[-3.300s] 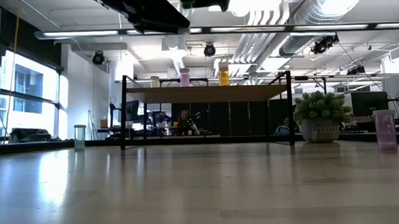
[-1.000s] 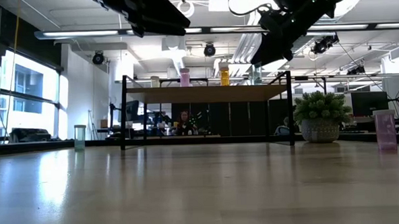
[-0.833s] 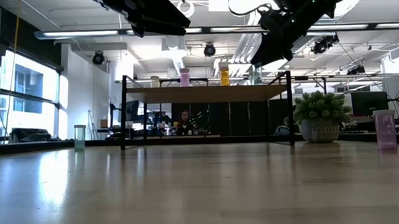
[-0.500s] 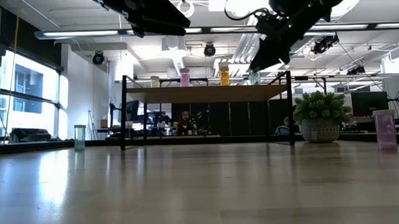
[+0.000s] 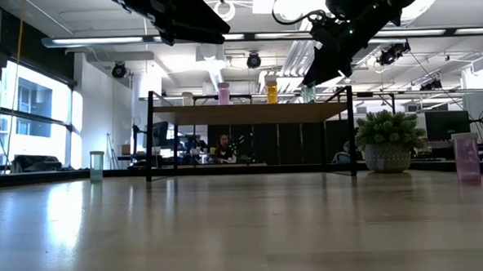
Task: Pick and place medicine bottles onto shelf by color
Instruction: Put the bottom blue pill bottle on the shelf aligned with the other blue pill bottle
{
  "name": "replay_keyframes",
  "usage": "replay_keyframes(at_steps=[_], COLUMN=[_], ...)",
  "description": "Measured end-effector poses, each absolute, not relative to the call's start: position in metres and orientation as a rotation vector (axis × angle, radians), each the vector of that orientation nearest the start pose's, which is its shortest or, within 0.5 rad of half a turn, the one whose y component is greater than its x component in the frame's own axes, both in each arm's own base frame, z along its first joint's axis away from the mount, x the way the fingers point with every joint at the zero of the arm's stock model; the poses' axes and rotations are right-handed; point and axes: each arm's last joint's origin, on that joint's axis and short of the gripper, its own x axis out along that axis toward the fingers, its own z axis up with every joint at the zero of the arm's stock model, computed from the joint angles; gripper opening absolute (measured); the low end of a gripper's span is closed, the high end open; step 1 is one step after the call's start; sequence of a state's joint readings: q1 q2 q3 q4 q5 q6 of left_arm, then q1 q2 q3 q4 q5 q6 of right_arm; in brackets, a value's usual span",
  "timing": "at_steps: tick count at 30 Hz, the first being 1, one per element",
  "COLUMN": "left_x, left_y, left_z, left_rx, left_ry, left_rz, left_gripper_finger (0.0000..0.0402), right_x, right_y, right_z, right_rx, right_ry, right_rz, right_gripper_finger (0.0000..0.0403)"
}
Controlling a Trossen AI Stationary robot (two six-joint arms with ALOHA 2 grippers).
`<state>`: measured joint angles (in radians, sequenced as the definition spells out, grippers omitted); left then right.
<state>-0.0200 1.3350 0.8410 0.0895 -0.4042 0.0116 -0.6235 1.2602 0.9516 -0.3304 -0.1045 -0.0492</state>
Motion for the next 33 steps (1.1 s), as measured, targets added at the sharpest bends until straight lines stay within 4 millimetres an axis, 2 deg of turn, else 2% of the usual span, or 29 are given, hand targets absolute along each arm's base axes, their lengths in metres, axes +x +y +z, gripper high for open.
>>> replay_keyframes(at_steps=[14, 23, 33], left_x=[0.2893, 0.2892, 0.289], left_y=[0.0056, 0.0056, 0.0056], left_z=[0.2594, 0.2593, 0.2588], left_rx=[0.098, 0.098, 0.1], left_ry=[0.404, 0.404, 0.411], left_rz=[0.376, 0.377, 0.377], left_gripper_finger=[0.023, 0.0229, 0.0229], right_x=[0.2194, 0.2187, 0.2189], right_y=[-0.1542, -0.1543, -0.1548], right_z=[0.2796, 0.2757, 0.2771], right_rx=[0.2, 0.205, 0.189], right_ry=[0.617, 0.641, 0.635], right_rz=[-0.491, -0.522, -0.538], right_gripper_finger=[0.011, 0.0146, 0.0149])
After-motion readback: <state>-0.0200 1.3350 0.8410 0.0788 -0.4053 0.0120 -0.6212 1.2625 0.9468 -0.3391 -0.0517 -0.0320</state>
